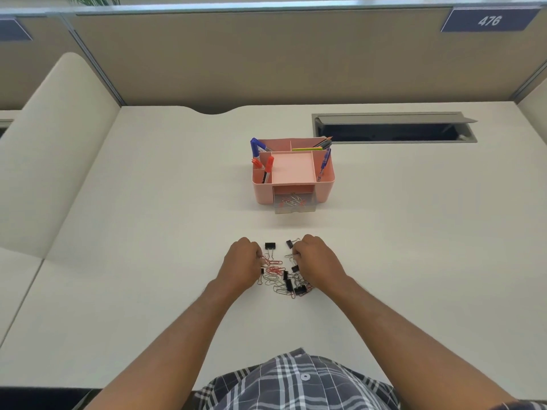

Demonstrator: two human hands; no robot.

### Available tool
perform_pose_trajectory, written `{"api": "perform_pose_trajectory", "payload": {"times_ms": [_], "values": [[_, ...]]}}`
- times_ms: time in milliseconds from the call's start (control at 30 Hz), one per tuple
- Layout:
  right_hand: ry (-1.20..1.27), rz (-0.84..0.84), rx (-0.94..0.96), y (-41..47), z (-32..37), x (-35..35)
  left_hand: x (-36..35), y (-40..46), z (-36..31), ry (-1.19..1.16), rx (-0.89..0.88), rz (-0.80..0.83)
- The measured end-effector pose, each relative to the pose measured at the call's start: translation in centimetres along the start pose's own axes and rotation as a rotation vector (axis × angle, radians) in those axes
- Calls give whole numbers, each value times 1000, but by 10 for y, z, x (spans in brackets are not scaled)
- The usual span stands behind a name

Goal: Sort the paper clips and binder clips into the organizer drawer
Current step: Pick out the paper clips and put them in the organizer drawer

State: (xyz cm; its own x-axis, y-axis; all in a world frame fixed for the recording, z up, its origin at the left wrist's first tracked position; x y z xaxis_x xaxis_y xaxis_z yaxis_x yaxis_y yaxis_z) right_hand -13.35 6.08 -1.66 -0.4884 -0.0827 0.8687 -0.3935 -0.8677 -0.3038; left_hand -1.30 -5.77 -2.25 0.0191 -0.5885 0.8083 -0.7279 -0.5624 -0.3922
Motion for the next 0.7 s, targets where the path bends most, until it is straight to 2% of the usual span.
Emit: {"api": "perform_pose_trajectory", "payload": {"times_ms": [433,533,700], "values": [[151,-22,-25,-3,-8,20,0,-3,-8,-24,-66,18],[240,-128,-4,-2,-9,42,16,-4,-16,-157,-116,-53],[336,-402,30,0,-8,100,63,8,-53,-361,-226,-237]]}}
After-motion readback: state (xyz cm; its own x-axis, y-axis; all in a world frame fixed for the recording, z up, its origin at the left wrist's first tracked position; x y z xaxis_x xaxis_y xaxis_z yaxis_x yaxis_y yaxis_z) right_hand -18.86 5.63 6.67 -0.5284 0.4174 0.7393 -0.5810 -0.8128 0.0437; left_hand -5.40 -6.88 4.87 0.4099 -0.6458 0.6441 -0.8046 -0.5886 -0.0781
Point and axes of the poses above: each hand's wrist, its own y-axis towards the middle knuckle, its own x-axis out of the back of the hand, z = x × y, the point moved 9 cm from there along y, towards the middle knuckle, and after that the axes turned 9 degrees about z, right-handed, at the moved point
